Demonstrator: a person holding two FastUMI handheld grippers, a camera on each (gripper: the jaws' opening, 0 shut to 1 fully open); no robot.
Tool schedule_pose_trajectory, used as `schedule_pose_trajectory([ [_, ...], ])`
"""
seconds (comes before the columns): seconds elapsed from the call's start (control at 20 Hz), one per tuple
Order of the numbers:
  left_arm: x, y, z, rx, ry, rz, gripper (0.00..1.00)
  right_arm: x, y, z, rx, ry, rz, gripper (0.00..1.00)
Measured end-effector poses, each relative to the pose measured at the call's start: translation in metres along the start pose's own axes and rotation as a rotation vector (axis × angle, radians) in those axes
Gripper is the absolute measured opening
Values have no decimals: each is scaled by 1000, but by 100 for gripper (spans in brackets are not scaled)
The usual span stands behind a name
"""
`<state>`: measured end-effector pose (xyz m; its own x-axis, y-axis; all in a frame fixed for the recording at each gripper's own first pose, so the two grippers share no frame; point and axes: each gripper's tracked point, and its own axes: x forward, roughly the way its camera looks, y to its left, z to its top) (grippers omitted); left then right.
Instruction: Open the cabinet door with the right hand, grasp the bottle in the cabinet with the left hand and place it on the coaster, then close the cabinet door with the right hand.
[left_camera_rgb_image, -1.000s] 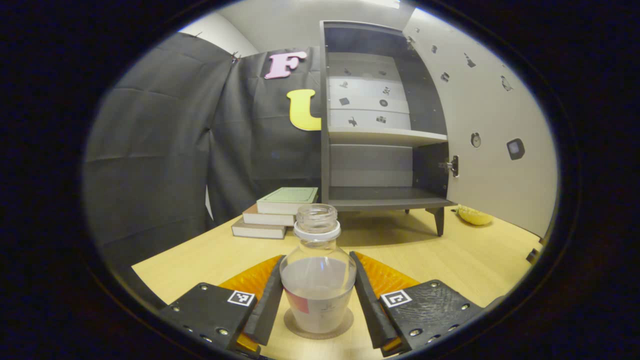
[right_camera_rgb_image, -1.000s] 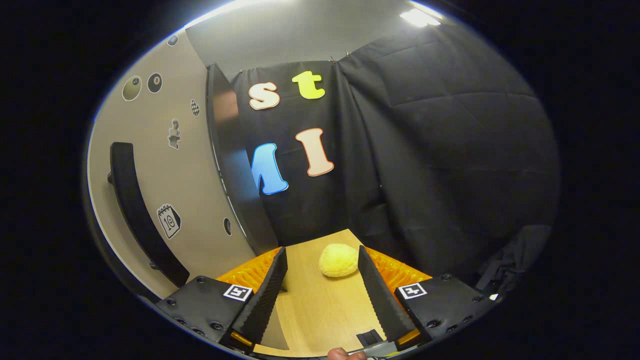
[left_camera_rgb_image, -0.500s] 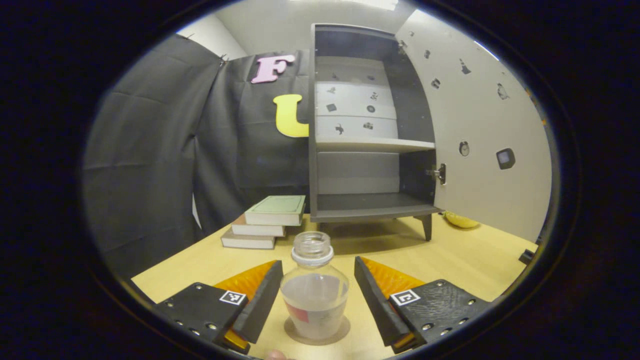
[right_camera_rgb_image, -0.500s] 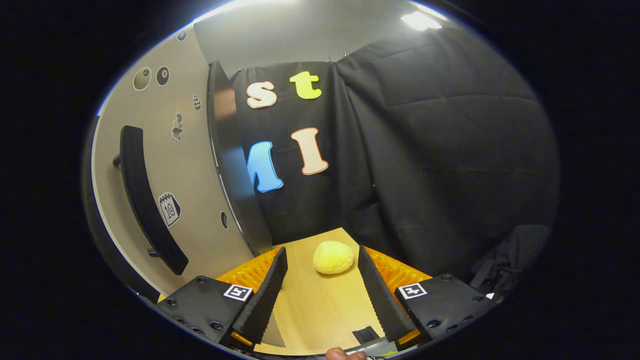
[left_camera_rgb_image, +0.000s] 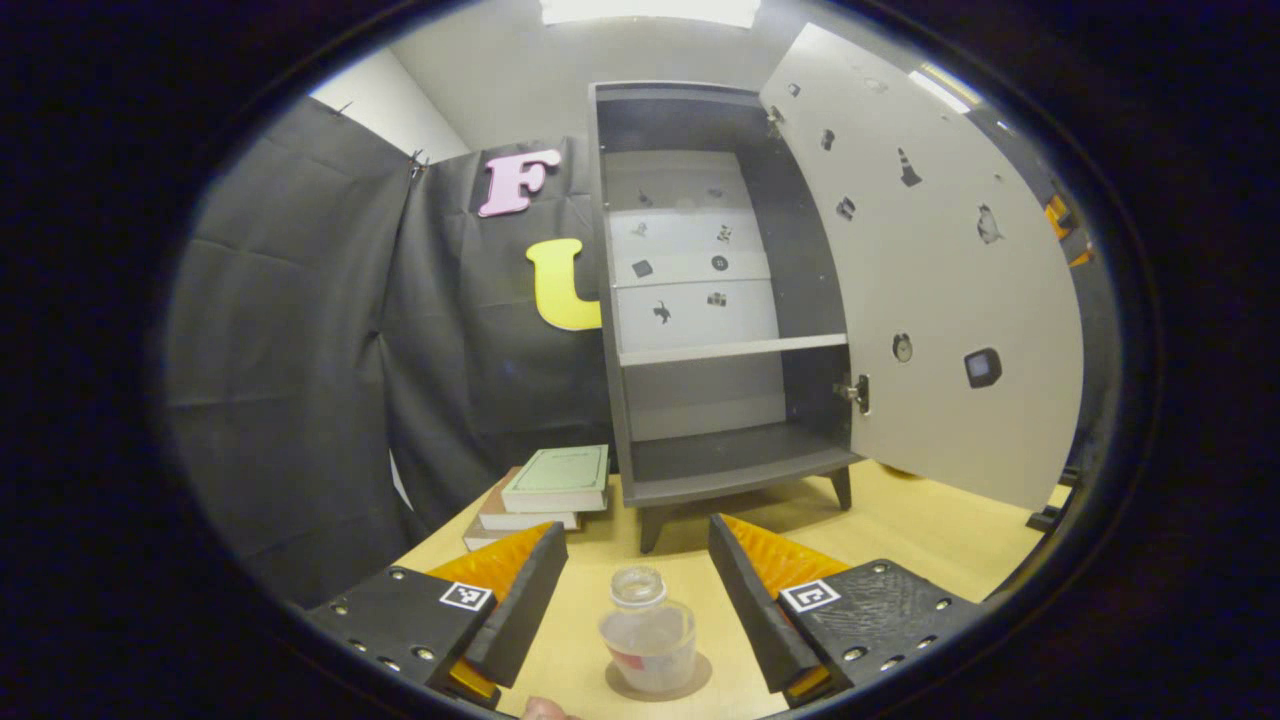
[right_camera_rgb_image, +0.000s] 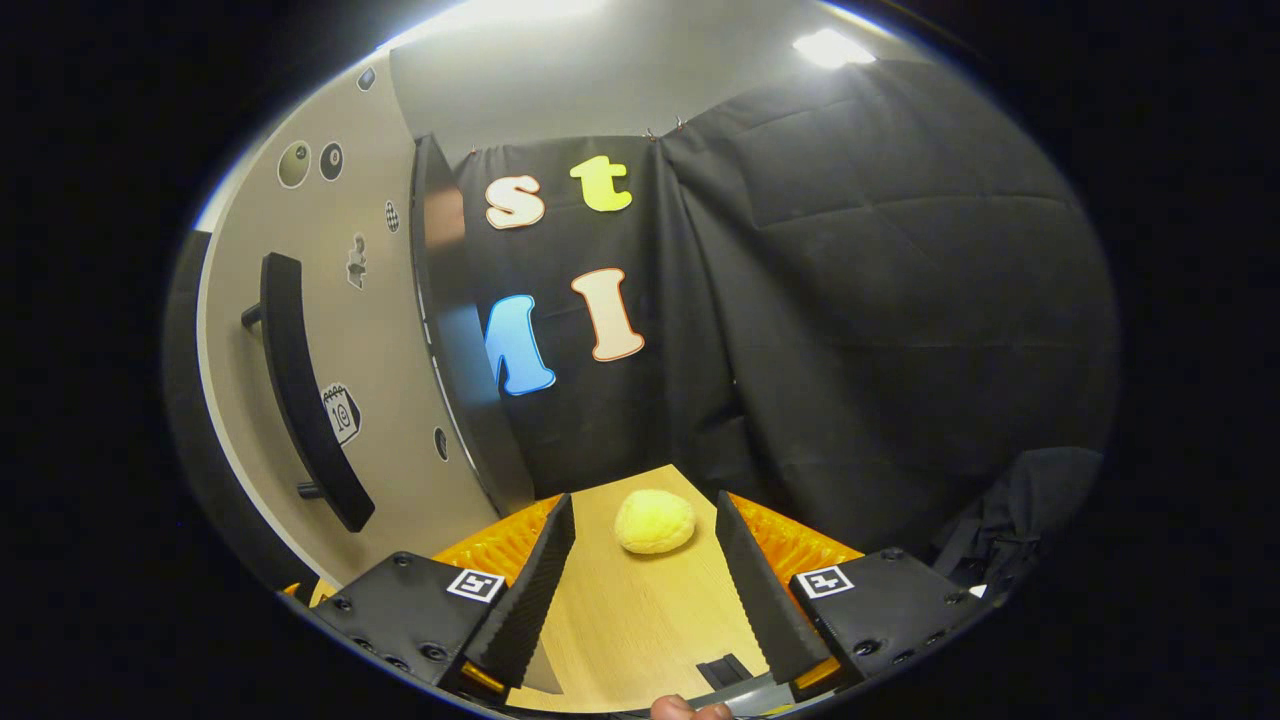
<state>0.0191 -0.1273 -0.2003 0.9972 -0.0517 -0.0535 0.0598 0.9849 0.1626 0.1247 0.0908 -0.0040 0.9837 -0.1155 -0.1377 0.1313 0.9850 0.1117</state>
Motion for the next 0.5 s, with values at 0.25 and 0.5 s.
schedule_pose_trajectory([
  [0.25,-34,-9,70,-22,-9,-14,89,6,10,11,-15,-43,69,90],
  [0.5,-59,-21,138,-50,2,-8,87,13,13,24,-101,-119,140,90],
])
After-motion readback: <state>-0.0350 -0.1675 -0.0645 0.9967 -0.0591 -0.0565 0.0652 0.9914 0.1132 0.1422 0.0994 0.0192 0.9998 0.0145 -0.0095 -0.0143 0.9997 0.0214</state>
